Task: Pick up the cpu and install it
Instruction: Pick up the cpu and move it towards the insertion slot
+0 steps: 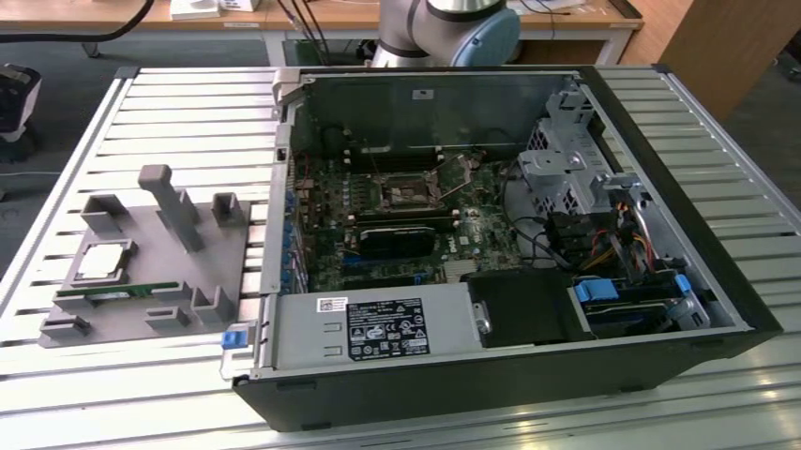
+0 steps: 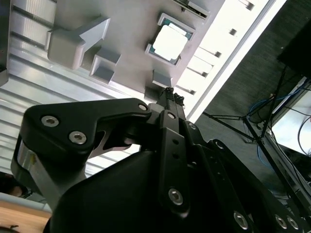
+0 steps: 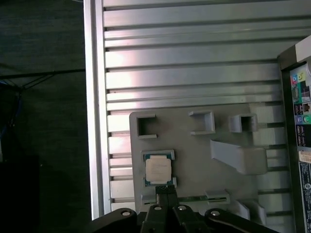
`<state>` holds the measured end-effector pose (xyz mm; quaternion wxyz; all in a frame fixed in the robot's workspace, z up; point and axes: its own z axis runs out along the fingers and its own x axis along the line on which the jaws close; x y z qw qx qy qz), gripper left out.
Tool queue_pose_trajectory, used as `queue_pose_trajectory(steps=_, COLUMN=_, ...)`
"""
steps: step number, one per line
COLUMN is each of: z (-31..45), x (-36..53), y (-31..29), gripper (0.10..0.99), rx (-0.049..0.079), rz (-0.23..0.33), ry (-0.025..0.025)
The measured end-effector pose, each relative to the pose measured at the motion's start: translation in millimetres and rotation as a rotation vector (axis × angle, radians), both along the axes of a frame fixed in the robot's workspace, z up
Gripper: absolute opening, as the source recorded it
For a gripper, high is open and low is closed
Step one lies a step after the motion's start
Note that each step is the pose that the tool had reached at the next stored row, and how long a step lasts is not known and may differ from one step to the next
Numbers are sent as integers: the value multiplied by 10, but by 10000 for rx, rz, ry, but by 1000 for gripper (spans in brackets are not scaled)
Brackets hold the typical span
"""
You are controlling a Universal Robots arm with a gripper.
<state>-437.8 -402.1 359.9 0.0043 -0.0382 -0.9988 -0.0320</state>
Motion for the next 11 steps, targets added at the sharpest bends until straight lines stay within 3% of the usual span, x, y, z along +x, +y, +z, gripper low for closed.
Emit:
queue_pose_trajectory(steps=3, z=-19, x=0, y=-3, gripper=114, rx=6, rz=0, ry=0)
queue_pose_trajectory(steps=5, z=-27, x=0, y=-6, gripper=165, rx=13, rz=1, ry=2)
queue_pose_trajectory(steps=7, z=-36, x=0, y=-10, gripper=290, rx=29, rz=1, ry=-2)
queue_pose_trajectory(steps=8, z=-43, x=0, y=-13, gripper=290, rx=42, rz=0, ry=-6)
queue_pose_trajectory(steps=10, z=-60, x=0, y=-19, gripper=408, rx=84, rz=1, ry=-17)
queue_pose_trajectory(steps=11, z=-67, x=0, y=-22, gripper=408, rx=105, rz=1, ry=-16)
